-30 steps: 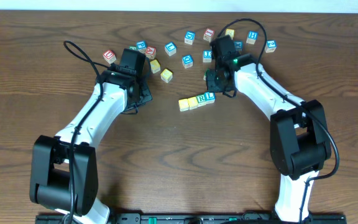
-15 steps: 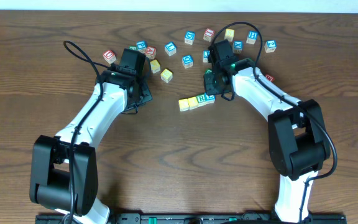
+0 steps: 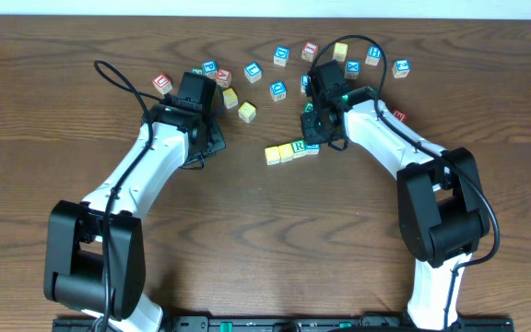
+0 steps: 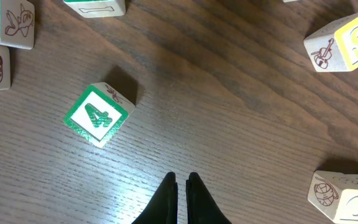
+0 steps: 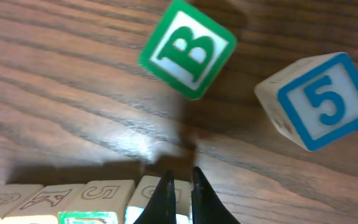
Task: Spell out CORL
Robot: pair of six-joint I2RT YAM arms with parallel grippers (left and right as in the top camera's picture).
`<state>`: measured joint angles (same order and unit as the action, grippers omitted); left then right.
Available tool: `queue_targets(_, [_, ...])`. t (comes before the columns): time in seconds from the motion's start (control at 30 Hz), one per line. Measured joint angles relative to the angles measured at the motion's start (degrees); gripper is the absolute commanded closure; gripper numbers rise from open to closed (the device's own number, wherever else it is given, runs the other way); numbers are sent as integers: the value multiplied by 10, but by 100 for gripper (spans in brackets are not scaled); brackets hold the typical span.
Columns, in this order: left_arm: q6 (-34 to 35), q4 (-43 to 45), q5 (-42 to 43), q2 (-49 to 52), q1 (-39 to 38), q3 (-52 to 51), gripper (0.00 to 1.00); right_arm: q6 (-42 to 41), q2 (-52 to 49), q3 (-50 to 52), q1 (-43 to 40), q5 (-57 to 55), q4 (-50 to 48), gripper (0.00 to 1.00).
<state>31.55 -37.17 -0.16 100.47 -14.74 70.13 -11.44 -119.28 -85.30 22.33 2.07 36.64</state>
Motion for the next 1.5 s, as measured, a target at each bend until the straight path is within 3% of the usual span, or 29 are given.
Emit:
queue_targets(0.7, [0,11,0,0,-19,0,93,12,0,0,0,47,-20,94])
queue_targets(1.27, [8,19,1,1,-19,0,92,-24,7,-30,-45,44,64,94])
queue_targets(1.5, [26,53,56,35,-21,0,92,-39,7,-14,-38,44,58,94])
